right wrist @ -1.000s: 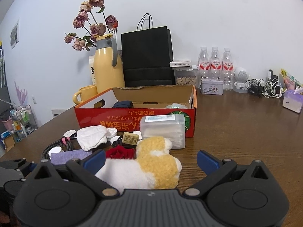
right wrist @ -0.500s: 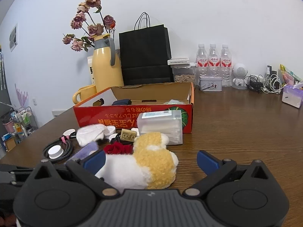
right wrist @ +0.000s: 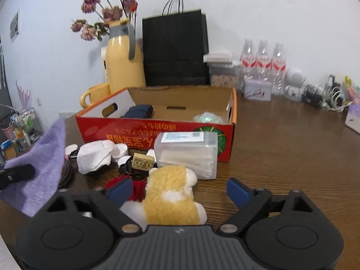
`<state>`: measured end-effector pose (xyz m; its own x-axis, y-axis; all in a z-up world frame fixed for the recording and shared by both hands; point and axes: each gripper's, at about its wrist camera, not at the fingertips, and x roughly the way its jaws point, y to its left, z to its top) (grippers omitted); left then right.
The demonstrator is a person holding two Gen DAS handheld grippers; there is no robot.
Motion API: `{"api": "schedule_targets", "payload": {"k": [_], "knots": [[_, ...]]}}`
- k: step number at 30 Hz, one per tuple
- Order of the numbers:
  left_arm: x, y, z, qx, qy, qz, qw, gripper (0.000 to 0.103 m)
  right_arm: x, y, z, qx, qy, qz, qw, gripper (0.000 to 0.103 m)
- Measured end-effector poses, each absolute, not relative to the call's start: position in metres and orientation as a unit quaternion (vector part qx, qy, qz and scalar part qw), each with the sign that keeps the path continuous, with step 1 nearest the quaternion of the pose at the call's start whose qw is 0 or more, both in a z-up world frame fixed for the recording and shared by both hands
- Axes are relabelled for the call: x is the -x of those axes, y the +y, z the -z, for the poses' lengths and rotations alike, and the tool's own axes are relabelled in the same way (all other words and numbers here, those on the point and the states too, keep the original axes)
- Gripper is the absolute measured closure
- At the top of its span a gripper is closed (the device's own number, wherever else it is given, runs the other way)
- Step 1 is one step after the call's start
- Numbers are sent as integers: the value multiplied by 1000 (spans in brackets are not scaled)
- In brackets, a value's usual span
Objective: Organize objects
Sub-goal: 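Grasp the lavender bag with the left tool while the right tool grasps the plush lamb, then carry the lavender bag and plush lamb into the box and release both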
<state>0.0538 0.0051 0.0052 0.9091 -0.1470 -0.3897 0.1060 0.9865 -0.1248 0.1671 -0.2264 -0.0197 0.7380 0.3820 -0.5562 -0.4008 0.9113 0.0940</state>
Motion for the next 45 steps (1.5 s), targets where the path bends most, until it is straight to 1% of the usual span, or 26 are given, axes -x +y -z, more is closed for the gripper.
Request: {"api": "schedule_targets", "payload": {"k": [1, 4, 5, 6, 7, 11, 20, 26, 32, 37, 45], "knots": [[-54, 7, -5, 51, 204, 66, 976, 96, -171, -225, 21, 17, 304, -213, 928, 27], [-55, 9, -3, 55, 207, 69, 974, 96, -184, -223, 31, 7, 339, -237, 910, 29], [-56, 10, -3, 56, 208, 70, 974, 96, -186, -222, 36, 4, 352, -240, 905, 33], [-56, 11, -2, 57, 208, 71, 974, 96, -187, -222, 40, 1, 360, -243, 901, 44], [-55, 12, -1, 57, 208, 72, 974, 96, -185, -222, 43, -6, 361, -248, 899, 48], [-56, 15, -2, 59, 207, 72, 974, 96, -171, -227, 39, -18, 340, -243, 908, 53], [-59, 16, -11, 62, 198, 80, 975, 96, -153, -241, 15, -42, 297, -239, 923, 53], [-82, 18, -34, 60, 176, 83, 979, 96, -161, -234, -9, -56, 257, -247, 933, 53], [-129, 19, -61, 63, 152, 78, 983, 96, -188, -214, -36, -71, 210, -250, 943, 53], [-170, 20, -72, 70, 145, 70, 984, 96, -222, -195, -48, -80, 185, -241, 949, 53], [-234, 26, -67, 89, 151, 38, 984, 96, -289, -181, -36, -107, 185, -207, 955, 53]]}}
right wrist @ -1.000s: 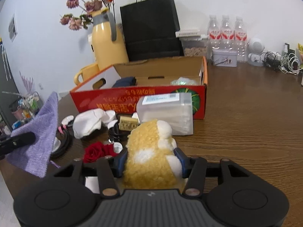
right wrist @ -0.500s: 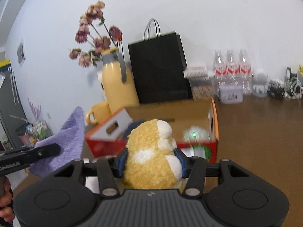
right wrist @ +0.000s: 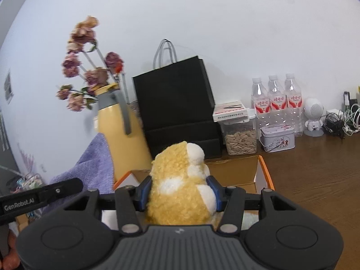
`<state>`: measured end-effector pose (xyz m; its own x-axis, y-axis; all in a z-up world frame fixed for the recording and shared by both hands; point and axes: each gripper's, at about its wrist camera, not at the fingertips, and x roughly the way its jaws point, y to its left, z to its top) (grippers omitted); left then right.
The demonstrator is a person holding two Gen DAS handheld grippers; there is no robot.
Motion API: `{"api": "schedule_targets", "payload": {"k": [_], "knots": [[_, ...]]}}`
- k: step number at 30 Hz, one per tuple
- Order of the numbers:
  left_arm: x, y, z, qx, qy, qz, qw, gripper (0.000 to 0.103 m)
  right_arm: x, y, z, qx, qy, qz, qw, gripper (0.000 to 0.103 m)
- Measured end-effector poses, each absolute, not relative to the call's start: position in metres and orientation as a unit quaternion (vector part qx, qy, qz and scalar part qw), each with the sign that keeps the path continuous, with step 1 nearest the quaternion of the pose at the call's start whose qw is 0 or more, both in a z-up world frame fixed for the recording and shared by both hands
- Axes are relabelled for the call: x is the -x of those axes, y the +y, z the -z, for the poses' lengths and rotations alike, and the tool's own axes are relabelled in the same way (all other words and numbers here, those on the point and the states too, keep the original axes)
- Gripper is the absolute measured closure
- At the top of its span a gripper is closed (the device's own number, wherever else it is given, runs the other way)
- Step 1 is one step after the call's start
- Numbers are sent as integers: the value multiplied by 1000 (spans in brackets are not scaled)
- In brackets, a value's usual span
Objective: Organize objects
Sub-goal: 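Carry the lavender bag and plush lamb into the box and release both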
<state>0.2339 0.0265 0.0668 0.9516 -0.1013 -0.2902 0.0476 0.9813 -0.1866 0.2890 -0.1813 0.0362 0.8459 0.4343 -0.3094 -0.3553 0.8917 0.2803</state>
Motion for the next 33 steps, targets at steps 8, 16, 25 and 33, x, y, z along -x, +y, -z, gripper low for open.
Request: {"api": "schedule_targets", "payload": {"k": [8, 16, 25, 33], "knots": [[-279, 21, -37, 77, 173, 26, 982, 96, -334, -181, -3, -130, 212, -174, 953, 53], [-287, 26, -19, 86, 203, 14, 975, 83, -336, -177, 7, -120, 235, -169, 950, 52], [-272, 20, -27, 71, 161, -39, 984, 0, -321, -168, 5, -76, 231, -149, 958, 0], [-266, 21, -30, 71, 151, -38, 985, 0, -315, -166, 1, -72, 227, -155, 959, 0]]}}
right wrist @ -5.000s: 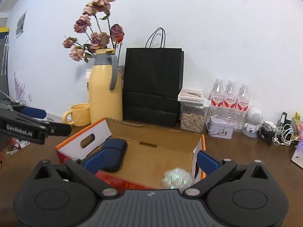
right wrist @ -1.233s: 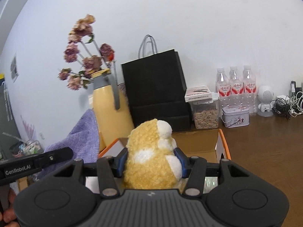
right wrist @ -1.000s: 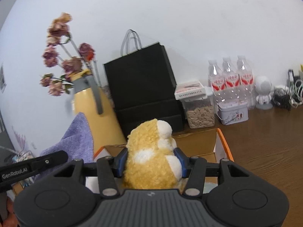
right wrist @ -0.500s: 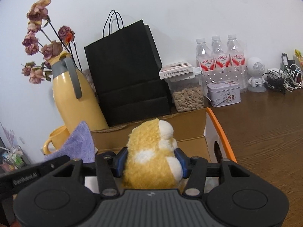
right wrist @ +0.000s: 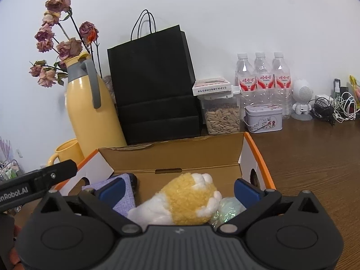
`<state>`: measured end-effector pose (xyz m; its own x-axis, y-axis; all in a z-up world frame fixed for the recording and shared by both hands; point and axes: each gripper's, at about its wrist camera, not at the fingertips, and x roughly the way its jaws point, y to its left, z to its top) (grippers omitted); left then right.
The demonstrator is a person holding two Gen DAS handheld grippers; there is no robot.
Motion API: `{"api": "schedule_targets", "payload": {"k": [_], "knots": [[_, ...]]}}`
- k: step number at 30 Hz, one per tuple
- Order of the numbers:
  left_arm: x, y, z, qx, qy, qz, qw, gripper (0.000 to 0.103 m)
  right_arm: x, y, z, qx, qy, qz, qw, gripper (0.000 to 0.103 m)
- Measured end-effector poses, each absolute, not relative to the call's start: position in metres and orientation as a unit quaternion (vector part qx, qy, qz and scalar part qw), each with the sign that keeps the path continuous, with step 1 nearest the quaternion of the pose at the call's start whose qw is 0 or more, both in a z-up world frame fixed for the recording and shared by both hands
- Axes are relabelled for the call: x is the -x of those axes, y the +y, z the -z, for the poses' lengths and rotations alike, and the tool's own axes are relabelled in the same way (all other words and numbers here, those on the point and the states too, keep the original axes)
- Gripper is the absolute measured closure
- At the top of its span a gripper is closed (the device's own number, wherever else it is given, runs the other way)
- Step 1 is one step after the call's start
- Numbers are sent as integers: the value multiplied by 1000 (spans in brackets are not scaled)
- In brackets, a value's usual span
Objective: Organize objects
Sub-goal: 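Carry the lavender bag and plush lamb into the box and release both, then move both tools back toward the red rose and coiled cable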
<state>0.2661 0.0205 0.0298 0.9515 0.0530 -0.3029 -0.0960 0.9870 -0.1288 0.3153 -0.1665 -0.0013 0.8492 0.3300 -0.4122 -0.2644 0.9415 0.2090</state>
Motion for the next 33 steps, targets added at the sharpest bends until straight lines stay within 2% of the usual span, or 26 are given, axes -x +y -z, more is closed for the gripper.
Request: {"api": "schedule_targets", "payload": {"k": [14, 33], "knots": [[-242, 19, -52, 61, 137, -31, 988, 0, -286, -170, -21, -56, 188, -173, 965, 0], [-160, 32, -57, 58, 169, -44, 983, 0, -202, -203, -29, -42, 199, -184, 962, 0]]}}
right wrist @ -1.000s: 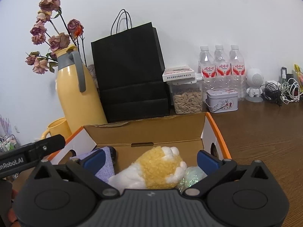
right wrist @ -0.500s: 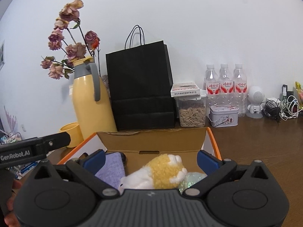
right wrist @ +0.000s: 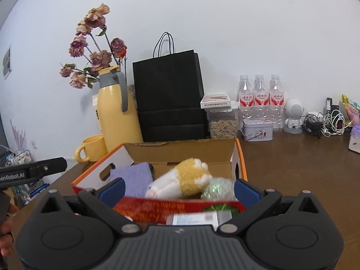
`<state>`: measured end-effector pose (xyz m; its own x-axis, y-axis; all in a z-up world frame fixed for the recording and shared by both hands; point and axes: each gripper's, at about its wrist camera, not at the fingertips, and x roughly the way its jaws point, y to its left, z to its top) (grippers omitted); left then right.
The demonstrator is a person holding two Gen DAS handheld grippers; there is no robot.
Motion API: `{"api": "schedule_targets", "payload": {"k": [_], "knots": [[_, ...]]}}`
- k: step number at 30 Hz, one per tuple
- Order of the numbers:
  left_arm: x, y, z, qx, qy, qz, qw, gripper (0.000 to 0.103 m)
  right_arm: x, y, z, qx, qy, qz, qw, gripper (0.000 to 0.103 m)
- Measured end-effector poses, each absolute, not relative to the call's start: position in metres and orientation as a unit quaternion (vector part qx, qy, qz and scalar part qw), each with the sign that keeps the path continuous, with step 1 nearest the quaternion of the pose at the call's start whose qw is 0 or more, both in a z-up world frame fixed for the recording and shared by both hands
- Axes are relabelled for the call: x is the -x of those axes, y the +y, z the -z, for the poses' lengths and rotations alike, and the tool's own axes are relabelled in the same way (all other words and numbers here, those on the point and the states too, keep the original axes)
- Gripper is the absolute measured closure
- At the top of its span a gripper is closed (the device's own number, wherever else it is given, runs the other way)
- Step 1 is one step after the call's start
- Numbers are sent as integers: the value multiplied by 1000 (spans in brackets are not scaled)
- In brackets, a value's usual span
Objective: Organize objects
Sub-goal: 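Move both tools back toward the red rose and coiled cable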
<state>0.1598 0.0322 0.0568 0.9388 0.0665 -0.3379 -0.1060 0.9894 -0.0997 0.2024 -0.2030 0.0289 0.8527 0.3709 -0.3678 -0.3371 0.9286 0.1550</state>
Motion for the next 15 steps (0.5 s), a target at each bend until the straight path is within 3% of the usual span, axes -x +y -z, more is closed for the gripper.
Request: {"api": "schedule_targets", "payload": {"k": [15], "knots": [[-100, 50, -28, 58, 214, -58, 973, 0, -149, -218, 3, -27, 231, -181, 956, 0]]}}
